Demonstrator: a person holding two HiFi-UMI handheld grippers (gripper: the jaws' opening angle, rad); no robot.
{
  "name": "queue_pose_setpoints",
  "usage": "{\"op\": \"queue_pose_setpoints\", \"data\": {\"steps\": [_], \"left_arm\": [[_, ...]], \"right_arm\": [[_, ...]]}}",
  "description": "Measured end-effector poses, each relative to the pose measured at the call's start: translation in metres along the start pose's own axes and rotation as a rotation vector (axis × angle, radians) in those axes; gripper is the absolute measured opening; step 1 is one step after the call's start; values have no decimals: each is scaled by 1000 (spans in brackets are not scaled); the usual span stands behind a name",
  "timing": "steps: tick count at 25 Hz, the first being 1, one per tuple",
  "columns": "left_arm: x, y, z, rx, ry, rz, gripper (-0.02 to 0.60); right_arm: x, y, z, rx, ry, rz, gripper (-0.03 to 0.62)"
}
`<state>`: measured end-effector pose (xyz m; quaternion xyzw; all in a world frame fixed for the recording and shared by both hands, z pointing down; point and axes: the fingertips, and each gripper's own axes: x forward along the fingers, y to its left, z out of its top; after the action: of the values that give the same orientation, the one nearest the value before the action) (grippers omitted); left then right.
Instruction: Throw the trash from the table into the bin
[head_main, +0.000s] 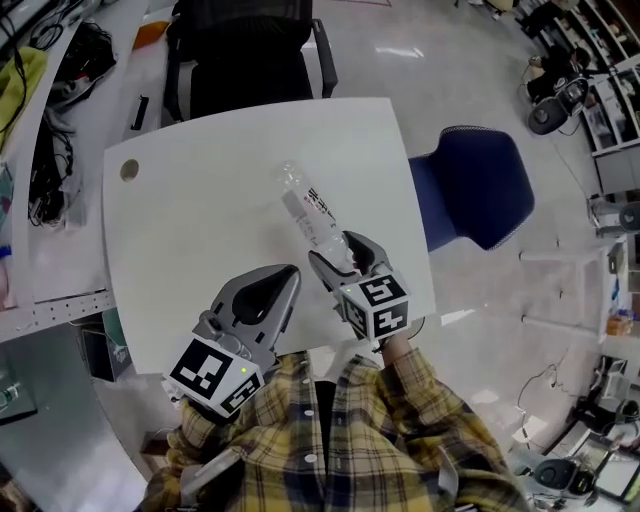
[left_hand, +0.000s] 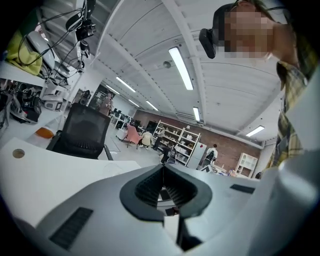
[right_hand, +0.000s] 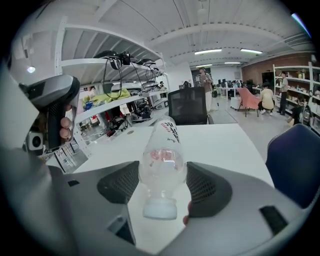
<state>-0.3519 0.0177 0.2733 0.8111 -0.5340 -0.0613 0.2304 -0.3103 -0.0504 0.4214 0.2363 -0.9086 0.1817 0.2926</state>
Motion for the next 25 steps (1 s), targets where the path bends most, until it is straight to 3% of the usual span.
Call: {"op": "queue_pose_setpoints", "data": {"steps": [10,18,25], "left_arm": [[43,-79,-24,54,30,-68,11],[107,-209,-67,92,72,-171,11],[166,-324,-114,103,69,-185,11]], "right_arm": [[-81,-50,-35,60,-67,-55,293],[-198,-134,-88,118,-114,-136,293],[-316,-212,-154,134,-136,-174,293]]}}
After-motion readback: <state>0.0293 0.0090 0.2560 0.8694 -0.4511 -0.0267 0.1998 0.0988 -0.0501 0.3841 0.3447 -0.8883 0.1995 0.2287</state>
